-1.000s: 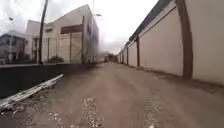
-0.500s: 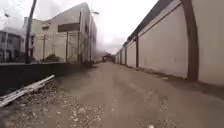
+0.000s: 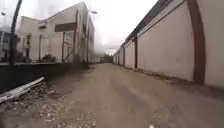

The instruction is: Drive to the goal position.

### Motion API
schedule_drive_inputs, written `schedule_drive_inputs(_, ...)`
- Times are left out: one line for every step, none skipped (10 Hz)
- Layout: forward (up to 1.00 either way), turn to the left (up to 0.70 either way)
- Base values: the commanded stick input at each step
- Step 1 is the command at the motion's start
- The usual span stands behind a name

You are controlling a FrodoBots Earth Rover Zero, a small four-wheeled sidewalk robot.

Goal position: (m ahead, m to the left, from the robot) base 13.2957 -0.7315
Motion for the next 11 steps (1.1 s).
schedule_drive_inputs(0.70,0.00)
schedule_drive_inputs(0.70,0.00)
schedule_drive_inputs(0.70,0.00)
schedule_drive_inputs(0.70,0.00)
schedule_drive_inputs(0.70,0.00)
schedule_drive_inputs(0.70,0.00)
schedule_drive_inputs(0.70,0.00)
schedule_drive_inputs(0.70,0.00)
schedule_drive_inputs(0.70,0.00)
schedule_drive_inputs(0.70,0.00)
schedule_drive_inputs(0.70,0.00)
